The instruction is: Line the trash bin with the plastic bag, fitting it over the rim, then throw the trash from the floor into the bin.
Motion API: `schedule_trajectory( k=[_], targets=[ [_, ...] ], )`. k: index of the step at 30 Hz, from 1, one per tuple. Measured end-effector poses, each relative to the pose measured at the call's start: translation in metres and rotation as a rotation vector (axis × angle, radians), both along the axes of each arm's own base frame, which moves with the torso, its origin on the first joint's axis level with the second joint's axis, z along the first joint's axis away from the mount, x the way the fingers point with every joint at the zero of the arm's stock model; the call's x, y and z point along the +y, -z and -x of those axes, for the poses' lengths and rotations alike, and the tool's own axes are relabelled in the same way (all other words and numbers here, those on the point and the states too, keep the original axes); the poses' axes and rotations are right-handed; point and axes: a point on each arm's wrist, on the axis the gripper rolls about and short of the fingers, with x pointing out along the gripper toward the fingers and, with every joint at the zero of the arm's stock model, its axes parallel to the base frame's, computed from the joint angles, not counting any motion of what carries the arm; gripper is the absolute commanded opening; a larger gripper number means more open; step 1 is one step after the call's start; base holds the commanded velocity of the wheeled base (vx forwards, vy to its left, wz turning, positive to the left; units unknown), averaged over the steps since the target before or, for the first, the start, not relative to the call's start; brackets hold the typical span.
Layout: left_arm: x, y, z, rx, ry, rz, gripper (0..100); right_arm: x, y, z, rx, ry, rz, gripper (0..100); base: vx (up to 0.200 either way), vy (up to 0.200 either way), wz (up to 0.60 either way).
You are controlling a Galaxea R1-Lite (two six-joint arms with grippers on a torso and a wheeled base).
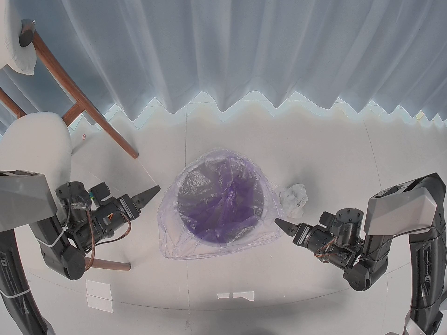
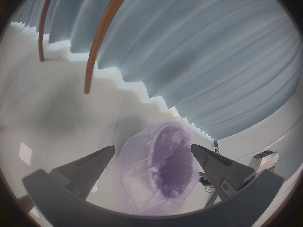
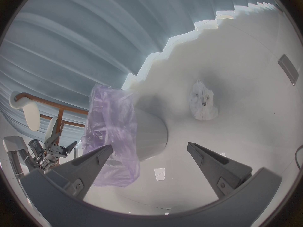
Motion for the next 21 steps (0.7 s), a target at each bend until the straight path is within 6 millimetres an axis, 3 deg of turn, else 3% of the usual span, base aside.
schedule_trajectory(
  k=[4, 11, 16, 21],
  targets=[
    [-0.004, -0.025, 0.009, -0.078, 0.022, 0.01, 100, 0.0, -0.014, 0.001, -0.03, 0.002, -0.026, 100, 0.0, 0.0, 0.0],
    [-0.015, -0.076, 0.027, -0.253, 0.07, 0.039, 100, 0.003, -0.068, 0.012, -0.129, -0.033, -0.101, 100, 0.0, 0.0, 0.0],
    [-0.016, -0.11, 0.042, -0.391, 0.122, 0.033, 100, 0.012, -0.083, 0.022, -0.135, -0.096, -0.048, 100, 0.0, -0.2, 0.0],
    [-0.011, -0.13, 0.053, -0.47, 0.129, 0.028, 100, 0.028, -0.092, 0.013, -0.156, -0.138, -0.003, 100, 0.0, -0.2, 0.0]
  ],
)
